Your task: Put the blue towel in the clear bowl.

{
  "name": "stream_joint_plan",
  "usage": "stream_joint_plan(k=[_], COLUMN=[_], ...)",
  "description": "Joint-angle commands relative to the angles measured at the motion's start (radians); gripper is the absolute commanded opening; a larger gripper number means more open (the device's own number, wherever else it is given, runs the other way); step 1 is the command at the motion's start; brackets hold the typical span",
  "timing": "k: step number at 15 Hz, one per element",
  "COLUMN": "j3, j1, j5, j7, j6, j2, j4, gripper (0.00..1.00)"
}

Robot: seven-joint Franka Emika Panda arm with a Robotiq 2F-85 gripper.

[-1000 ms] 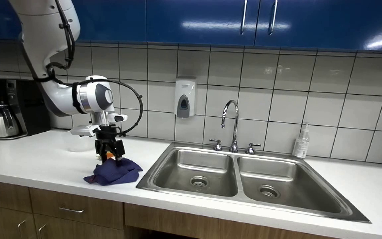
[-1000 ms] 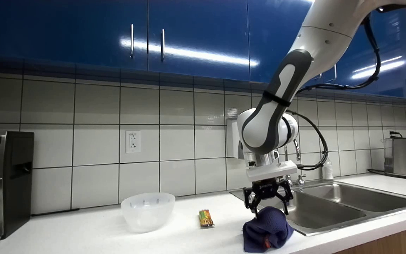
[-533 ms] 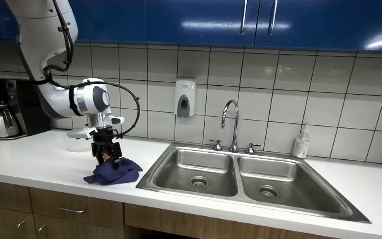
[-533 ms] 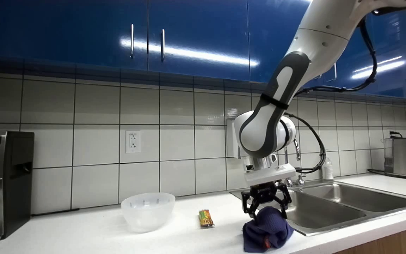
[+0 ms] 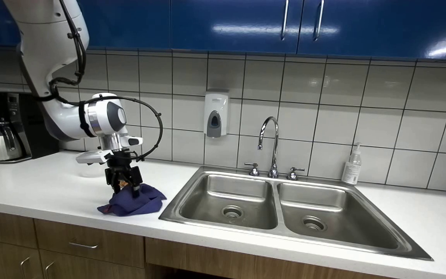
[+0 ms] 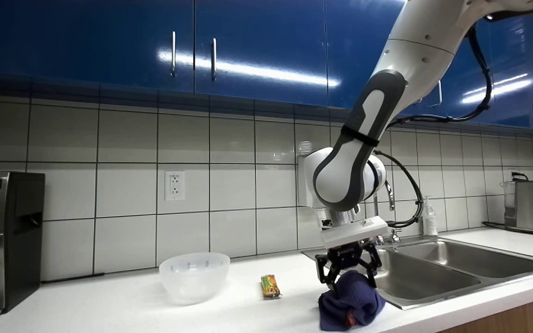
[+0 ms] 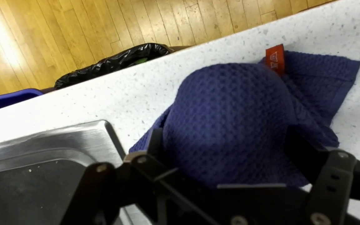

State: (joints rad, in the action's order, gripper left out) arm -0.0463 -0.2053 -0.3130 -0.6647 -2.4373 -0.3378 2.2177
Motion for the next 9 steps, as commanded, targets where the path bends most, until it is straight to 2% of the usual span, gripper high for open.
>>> stream_joint_plan(k=[1,6,7,8,9], j3=[-0.034,-0.039,-0.039,-0.039,-0.039], j1=[-0.021,-0.020,-0.021,-0.021,-0.022], j5=[-0.066,-0.081,-0.084,-0.085,-0.086], j7=[-0.039,-0.035,-0.036,-0.034,-0.034], j6=[0.022,0.019,0.016,0.015,0.014], j2=[-0.011,-0.014,-0.015,-0.015,-0.014], j4=[-0.030,-0.033,-0.033,-0.033,-0.033], gripper=[1.00,1.00,0.75,0.74,0.66])
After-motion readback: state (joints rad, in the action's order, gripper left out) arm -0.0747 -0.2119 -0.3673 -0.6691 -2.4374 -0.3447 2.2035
